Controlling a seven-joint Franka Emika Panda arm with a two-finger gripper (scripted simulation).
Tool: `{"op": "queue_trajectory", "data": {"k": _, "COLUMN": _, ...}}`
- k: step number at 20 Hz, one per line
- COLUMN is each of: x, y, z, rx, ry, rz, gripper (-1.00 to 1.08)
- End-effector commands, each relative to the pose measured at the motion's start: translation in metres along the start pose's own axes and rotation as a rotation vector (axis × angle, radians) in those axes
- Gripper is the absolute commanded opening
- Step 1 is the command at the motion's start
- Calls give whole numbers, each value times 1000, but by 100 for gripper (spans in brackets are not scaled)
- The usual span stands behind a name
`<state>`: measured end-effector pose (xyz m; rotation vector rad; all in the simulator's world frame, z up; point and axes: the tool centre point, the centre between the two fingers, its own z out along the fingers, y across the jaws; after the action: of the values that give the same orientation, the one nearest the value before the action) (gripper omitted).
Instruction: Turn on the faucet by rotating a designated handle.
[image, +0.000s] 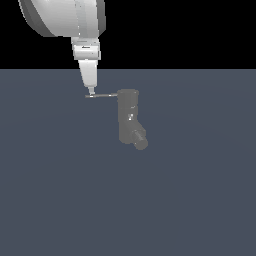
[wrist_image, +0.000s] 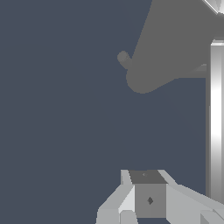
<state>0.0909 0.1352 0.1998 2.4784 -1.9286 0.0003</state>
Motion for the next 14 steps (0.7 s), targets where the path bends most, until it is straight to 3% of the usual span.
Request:
{"op": "queue_trajectory", "data": {"k": 1, "x": -1, "y": 1, "z": -1, "rx": 1, "ry": -1, "rz": -4, "gripper": -100}}
{"op": "queue_trajectory", "data": {"k": 7, "x": -1, "y": 1, "z": -2, "rx": 1, "ry": -1, "rz": -6, "gripper": -100}}
{"op": "queue_trajectory", "data": {"k": 14, "x": -1, "y": 19, "z": -2, "rx": 1, "ry": -1, "rz": -6, "gripper": -100}}
